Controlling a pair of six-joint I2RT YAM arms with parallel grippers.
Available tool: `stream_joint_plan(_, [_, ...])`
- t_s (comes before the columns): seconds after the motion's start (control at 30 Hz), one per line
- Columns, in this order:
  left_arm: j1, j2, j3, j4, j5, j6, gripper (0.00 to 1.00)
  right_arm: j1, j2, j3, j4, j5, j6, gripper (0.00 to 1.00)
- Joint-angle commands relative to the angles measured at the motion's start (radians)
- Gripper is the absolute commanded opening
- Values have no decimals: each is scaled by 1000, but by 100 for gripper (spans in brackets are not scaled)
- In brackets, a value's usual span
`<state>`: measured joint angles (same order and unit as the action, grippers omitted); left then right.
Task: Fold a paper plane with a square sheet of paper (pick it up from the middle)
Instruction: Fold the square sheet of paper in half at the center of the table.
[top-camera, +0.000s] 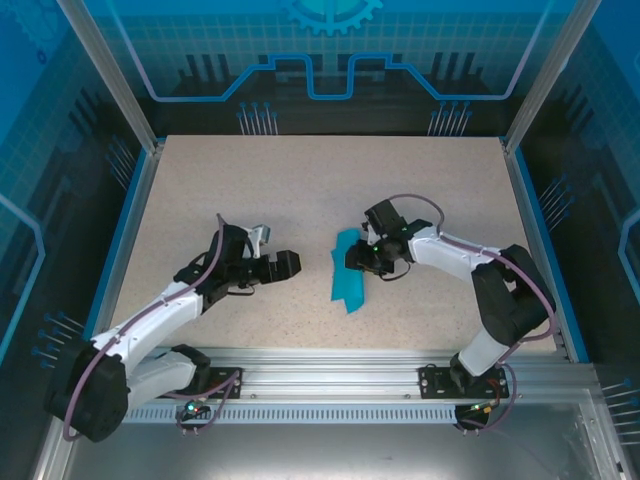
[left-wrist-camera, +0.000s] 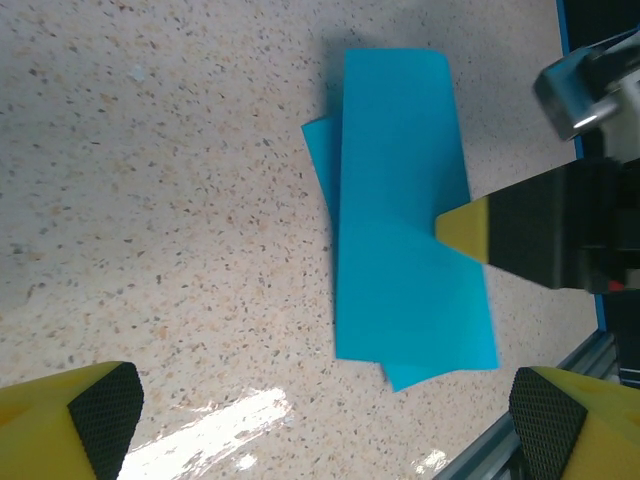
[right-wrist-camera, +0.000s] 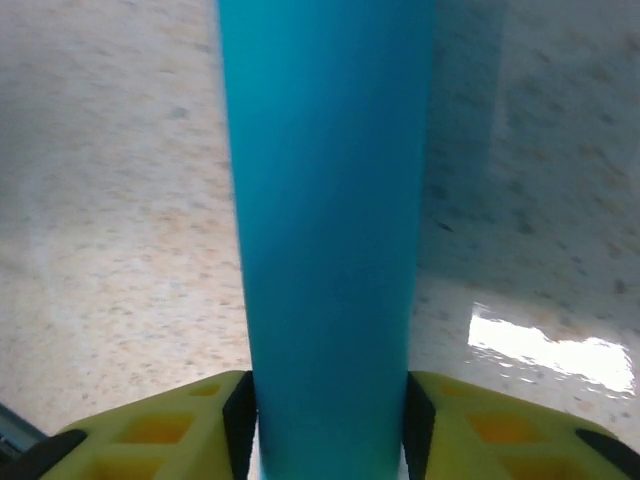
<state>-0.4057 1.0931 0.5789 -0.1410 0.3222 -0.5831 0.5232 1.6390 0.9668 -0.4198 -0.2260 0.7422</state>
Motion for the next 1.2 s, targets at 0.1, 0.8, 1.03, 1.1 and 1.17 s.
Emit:
stream_joint_plan(0.1, [-61, 103, 98, 14, 36, -29, 98, -67, -18, -51, -32, -40, -70, 67])
stream_joint_plan(0.8, [-256, 204, 62, 142, -146, -187, 97, -65, 31, 9, -135, 30, -169, 67])
stream_joint_plan(1.03, [-256, 245, 102, 130, -127, -162, 93, -19, 97, 50, -197, 97, -222, 66])
stream_joint_plan(1.1, [-256, 249, 107, 129, -129, -155, 91, -19, 97, 56, -213, 101, -239, 67])
stream_joint_plan(1.17, [-256, 256, 107, 140, -128, -160, 90, -23, 100, 61, -224, 111, -238, 68])
